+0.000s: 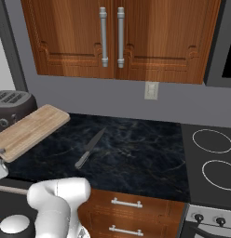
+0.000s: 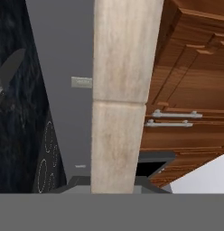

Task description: Move the cutting board and knife to the sink. Then move spray from the cabinet to the counter.

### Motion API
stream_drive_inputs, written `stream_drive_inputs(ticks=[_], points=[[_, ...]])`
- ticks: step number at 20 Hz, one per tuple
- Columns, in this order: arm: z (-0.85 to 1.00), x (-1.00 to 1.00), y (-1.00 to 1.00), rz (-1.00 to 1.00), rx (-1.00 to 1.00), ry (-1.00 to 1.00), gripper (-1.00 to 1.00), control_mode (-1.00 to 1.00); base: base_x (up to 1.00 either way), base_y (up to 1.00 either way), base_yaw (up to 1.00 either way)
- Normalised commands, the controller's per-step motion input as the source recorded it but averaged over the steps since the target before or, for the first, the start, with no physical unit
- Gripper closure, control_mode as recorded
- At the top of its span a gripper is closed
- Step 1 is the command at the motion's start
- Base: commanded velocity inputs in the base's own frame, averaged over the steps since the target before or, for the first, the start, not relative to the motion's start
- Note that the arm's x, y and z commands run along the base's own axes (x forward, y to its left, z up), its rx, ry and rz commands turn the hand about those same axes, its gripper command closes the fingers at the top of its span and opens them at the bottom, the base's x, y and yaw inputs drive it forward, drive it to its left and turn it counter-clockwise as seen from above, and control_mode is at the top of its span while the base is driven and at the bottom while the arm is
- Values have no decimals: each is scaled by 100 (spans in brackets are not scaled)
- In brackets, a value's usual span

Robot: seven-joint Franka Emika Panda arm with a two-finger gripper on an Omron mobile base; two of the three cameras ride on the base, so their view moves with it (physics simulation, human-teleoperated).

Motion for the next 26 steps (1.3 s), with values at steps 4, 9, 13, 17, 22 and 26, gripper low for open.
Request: stream_drive_inputs(ticks=[4, 9, 13, 17, 22, 26], points=[[9, -8, -19, 0, 2, -3, 100, -100, 0, 0, 0], [3, -2, -5, 0, 8, -5, 100, -100, 0, 0, 0], [0, 0, 0, 0, 0, 0, 100, -100, 0, 0, 0], [0, 0, 0, 0, 0, 0, 100, -100, 0, 0, 0], [0, 0, 0, 0, 0, 0, 100, -100, 0, 0, 0], [0, 0, 0, 0, 0, 0, 100, 100, -3, 0, 0]])
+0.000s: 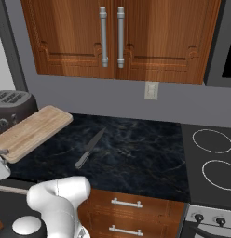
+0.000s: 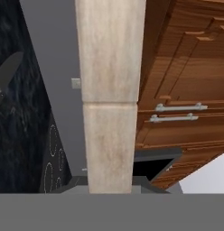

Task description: Move the cutting board and knife to the sink. Then move spray from the cabinet to the counter.

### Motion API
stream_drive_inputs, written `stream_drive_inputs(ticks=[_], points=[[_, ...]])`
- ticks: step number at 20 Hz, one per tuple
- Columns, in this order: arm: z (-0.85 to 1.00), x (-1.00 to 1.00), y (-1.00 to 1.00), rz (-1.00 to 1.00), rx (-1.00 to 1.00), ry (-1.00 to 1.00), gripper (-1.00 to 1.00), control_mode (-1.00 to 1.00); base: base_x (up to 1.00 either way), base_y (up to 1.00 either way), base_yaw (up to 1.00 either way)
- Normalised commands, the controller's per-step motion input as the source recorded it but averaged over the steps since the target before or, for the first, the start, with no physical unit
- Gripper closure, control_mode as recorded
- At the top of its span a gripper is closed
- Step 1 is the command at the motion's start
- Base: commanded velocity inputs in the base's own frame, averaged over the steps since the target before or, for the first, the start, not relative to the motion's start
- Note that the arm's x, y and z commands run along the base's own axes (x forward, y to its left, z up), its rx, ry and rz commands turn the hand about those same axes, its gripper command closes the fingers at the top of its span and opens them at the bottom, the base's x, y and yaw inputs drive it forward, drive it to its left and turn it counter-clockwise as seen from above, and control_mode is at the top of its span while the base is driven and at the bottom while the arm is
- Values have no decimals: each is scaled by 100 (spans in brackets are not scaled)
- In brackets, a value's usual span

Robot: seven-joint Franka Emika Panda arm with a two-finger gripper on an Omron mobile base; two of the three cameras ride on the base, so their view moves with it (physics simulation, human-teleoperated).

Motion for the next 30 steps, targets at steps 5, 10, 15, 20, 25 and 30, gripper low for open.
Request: stream_drive_inputs(ticks=[5, 10, 15, 20, 25, 30], points=[[0, 0, 0, 0, 0, 0, 100, 100, -35, 0, 0], [0, 0, 0, 0, 0, 0, 100, 100, -56, 0, -8], [0, 0, 0, 0, 0, 0, 100, 100, -59, 0, -12], [0, 0, 0, 0, 0, 0, 100, 100, -37, 0, -39], [0, 0, 0, 0, 0, 0, 100, 100, -8, 8, -75], [0, 0, 0, 0, 0, 0, 100, 100, -1, 8, -81]])
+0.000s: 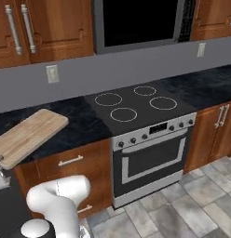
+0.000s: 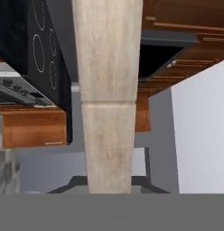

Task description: Move the cutting board and knife to the sink. Then move spray from the cabinet to the counter.

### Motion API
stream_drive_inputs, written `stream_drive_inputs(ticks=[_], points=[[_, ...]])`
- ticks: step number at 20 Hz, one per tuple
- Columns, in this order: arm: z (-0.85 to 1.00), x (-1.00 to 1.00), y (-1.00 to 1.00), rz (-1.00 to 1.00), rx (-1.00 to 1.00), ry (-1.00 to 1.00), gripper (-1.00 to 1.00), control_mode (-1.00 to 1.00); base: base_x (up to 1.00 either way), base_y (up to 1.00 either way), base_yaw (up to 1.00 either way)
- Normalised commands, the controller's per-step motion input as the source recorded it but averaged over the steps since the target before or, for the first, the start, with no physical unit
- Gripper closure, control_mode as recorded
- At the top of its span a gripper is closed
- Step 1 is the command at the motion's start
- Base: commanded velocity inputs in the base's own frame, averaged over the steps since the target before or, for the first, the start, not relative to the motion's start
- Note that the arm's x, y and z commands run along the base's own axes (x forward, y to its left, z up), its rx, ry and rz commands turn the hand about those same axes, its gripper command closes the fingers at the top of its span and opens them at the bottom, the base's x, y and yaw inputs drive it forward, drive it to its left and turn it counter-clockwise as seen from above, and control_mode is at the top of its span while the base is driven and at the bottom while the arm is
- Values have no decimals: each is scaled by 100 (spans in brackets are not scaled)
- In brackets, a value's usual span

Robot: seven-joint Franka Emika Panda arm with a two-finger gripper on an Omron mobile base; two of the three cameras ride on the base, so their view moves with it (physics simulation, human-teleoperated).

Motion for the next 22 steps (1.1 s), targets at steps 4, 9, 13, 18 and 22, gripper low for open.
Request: stream_drive_inputs(ticks=[4, 9, 13, 18, 22], points=[[0, 0, 0, 0, 0, 0, 100, 100, 0, 10, -85], [0, 0, 0, 0, 0, 0, 100, 100, 0, 10, -86], [0, 0, 0, 0, 0, 0, 100, 100, 0, 11, -83], [0, 0, 0, 0, 0, 0, 100, 100, 0, 11, -79], [0, 0, 0, 0, 0, 0, 100, 100, 5, 11, -68]])
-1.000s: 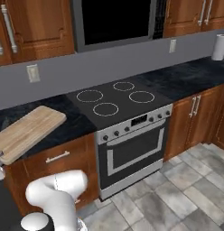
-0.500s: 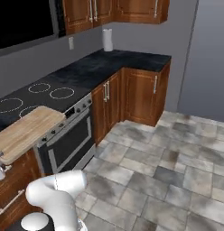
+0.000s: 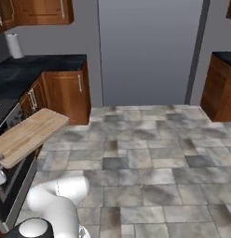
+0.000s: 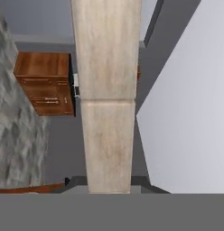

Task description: Move the cutting board and knife to the sink. Then move spray from the cabinet to the counter.

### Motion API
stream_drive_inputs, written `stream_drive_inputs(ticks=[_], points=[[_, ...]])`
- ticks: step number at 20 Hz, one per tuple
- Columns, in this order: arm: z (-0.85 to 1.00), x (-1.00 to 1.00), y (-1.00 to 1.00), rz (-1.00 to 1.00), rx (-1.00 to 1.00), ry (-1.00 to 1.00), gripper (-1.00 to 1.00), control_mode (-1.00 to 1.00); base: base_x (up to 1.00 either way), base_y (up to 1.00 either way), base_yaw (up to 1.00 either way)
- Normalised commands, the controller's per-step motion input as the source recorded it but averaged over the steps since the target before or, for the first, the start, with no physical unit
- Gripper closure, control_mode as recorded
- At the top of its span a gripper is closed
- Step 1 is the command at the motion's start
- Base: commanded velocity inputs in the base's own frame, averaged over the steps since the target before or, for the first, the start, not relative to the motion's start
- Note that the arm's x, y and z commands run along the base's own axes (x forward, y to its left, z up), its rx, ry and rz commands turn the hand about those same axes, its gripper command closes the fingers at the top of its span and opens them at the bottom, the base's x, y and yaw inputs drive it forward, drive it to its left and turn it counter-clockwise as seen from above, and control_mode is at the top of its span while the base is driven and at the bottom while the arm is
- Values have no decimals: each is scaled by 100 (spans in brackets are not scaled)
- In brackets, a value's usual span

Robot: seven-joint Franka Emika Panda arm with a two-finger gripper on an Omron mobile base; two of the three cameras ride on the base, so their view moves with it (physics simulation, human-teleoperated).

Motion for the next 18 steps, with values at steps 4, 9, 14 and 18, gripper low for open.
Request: stream_drive_inputs(ticks=[4, 9, 14, 18], points=[[0, 0, 0, 0, 0, 0, 100, 100, 9, 7, -72], [0, 0, 0, 0, 0, 0, 100, 100, 9, 7, -72], [0, 0, 0, 0, 0, 0, 100, 100, 11, 6, -69], [0, 0, 0, 0, 0, 0, 100, 100, 14, 7, -66]])
